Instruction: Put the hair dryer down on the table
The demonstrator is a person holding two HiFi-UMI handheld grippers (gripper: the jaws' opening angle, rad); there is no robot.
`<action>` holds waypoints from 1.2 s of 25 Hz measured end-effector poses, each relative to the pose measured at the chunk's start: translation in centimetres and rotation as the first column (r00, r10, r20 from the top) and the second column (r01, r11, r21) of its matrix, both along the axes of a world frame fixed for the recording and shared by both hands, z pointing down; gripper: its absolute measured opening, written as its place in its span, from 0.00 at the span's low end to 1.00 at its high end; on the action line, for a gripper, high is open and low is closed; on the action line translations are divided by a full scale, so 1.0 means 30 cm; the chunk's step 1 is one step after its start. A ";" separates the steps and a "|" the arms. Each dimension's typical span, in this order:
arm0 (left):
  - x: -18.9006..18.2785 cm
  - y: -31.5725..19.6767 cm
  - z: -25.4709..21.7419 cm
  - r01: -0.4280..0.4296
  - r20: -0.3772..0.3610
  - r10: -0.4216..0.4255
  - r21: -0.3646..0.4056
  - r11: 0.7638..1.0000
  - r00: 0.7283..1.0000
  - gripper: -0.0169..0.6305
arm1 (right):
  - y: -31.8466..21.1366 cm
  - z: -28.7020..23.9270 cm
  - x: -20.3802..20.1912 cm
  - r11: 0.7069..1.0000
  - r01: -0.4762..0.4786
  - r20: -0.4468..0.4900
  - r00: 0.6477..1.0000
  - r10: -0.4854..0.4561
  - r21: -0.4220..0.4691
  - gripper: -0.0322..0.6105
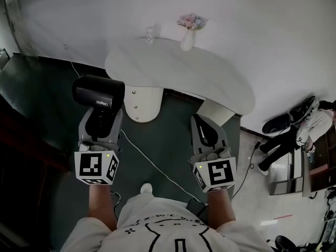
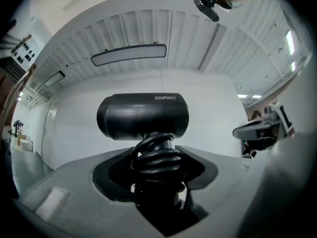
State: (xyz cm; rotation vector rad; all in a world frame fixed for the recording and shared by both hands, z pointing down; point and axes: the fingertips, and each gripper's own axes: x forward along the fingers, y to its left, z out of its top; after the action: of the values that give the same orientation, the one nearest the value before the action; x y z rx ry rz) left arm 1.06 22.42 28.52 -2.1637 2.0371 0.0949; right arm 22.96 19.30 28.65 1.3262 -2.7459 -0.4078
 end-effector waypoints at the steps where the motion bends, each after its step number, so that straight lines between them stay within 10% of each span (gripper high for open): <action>1: -0.023 -0.032 -0.001 0.000 0.001 0.000 -0.003 1.000 1.000 0.41 | -0.035 -0.004 -0.021 1.000 -0.002 0.001 1.000 0.002 -0.002 0.05; 30: -0.335 -0.522 0.087 0.088 -0.032 -0.090 -0.056 0.995 0.995 0.41 | -0.621 0.090 -0.371 0.991 0.106 0.045 0.994 -0.103 -0.085 0.05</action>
State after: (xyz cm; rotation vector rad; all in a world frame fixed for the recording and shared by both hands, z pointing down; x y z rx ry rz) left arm -8.98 6.77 31.14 -2.1127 2.1766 0.0660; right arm 11.84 0.67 31.34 1.1877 -2.8396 -0.2667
